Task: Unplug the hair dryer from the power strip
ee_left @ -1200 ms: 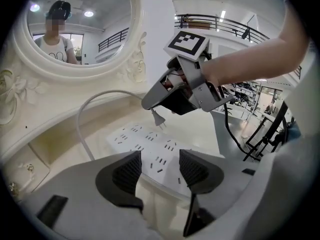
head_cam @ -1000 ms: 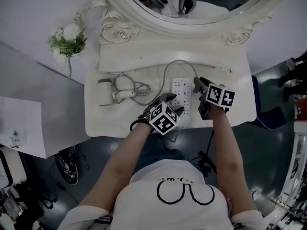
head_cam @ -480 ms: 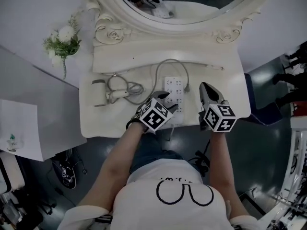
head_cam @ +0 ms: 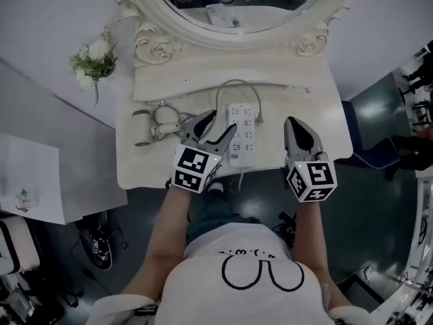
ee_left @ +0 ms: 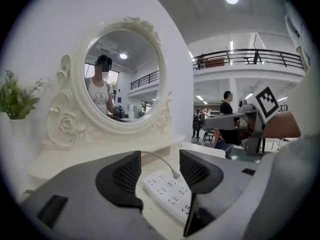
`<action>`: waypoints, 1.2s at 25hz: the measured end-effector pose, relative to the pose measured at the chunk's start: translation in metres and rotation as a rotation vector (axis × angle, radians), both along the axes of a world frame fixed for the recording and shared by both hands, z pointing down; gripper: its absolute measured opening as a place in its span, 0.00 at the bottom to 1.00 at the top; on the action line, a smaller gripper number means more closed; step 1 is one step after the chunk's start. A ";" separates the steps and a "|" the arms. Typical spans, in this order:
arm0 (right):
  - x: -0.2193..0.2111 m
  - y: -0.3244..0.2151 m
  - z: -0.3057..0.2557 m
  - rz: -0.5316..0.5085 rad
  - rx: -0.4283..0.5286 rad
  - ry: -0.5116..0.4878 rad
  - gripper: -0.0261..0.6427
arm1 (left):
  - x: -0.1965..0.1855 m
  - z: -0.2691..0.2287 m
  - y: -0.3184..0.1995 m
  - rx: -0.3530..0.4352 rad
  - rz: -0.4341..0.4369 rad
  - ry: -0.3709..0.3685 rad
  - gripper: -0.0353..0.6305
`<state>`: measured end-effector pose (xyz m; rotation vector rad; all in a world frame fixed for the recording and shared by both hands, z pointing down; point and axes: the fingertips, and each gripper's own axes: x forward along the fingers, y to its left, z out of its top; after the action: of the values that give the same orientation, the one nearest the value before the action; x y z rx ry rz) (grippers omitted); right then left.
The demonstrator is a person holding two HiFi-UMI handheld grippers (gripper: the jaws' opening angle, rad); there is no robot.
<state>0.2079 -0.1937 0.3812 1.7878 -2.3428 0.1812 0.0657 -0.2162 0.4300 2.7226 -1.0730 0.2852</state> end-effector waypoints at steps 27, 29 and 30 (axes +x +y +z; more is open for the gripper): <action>-0.005 0.079 -0.091 -0.019 0.152 0.002 0.04 | -0.057 -0.141 0.062 0.342 -0.315 0.113 0.05; -0.004 0.083 -0.094 -0.019 0.158 0.004 0.03 | -0.058 -0.145 0.067 0.356 -0.319 0.108 0.05; -0.004 0.085 -0.097 -0.020 0.163 0.005 0.04 | -0.058 -0.147 0.069 0.363 -0.321 0.108 0.05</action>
<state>0.2040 -0.1090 0.2846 1.8320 -2.4343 -0.0173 0.0077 -0.1469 0.2828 2.7556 -1.6384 -0.1179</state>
